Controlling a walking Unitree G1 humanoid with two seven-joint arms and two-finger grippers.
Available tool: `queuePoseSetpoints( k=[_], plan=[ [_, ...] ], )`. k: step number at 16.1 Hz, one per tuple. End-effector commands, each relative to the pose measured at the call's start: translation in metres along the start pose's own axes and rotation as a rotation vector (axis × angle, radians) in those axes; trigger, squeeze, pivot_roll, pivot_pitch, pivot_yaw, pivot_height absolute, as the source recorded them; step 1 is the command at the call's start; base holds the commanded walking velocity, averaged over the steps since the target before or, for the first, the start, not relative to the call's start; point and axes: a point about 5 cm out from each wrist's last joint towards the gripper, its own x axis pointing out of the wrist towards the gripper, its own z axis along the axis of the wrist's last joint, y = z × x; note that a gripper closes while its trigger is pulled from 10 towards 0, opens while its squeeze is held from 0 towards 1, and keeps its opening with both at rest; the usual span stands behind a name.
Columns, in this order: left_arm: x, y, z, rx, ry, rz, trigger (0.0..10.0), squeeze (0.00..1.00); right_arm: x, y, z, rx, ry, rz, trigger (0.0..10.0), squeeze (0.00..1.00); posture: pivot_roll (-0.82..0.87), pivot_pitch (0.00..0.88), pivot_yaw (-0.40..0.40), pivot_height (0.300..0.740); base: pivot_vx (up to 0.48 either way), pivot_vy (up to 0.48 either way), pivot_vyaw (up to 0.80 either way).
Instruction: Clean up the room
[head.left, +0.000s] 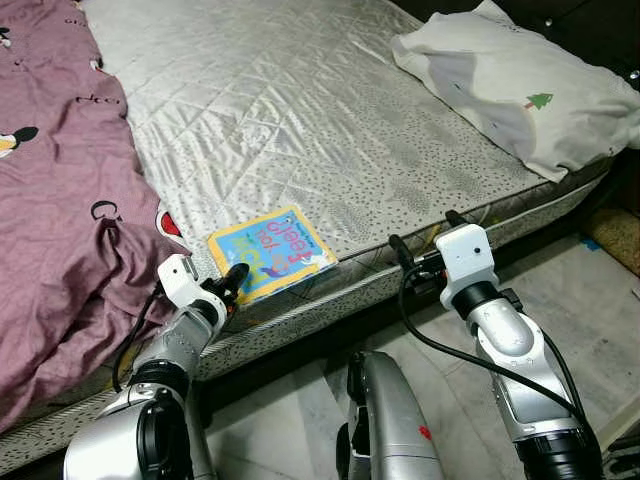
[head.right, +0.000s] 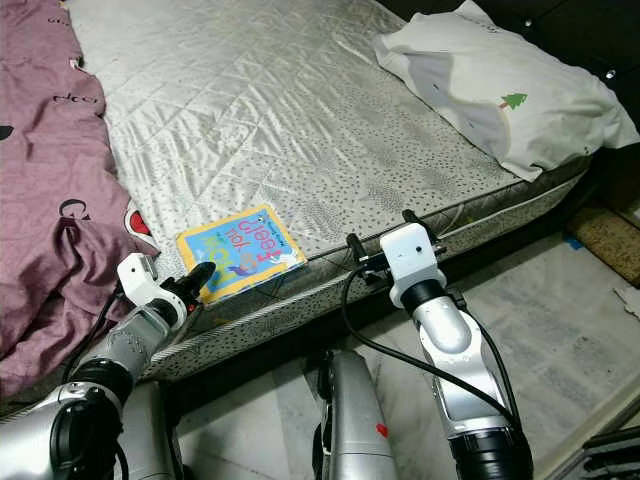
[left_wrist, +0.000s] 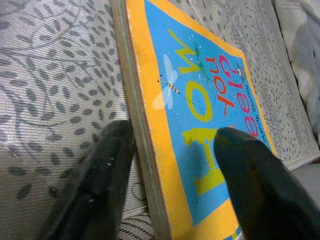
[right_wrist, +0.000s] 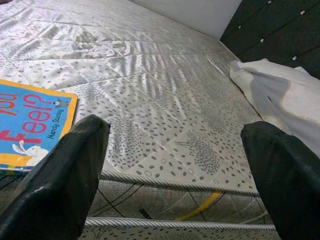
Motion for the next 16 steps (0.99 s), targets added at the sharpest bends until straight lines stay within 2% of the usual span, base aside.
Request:
queuePoseSetpoints(
  k=[1,13,16],
  plan=[
    [0.0015,-0.0035,-0.0038,-0.010,0.017,-0.018,0.0,0.00,-0.0012,-0.0054,0.0022,-0.004,-0.003,-0.022,10.0,0.00,-0.16,0.122,-0.068,0.515,0.000,0.000,0.00],
    [0.0012,-0.0035,-0.0025,-0.028,-0.009,-0.039,0.0,0.00,-0.0007,-0.0046,0.0016,-0.010,-0.005,-0.022,10.0,0.00,-0.15,0.112,-0.065,0.515,0.000,0.000,0.00],
    [0.0003,-0.0012,0.0038,-0.026,-0.065,-0.025,0.0,0.00,-0.0003,-0.0049,0.0014,-0.012,-0.006,-0.026,10.0,0.00,-0.15,0.104,-0.063,0.515,0.000,0.000,0.00]
  ],
)
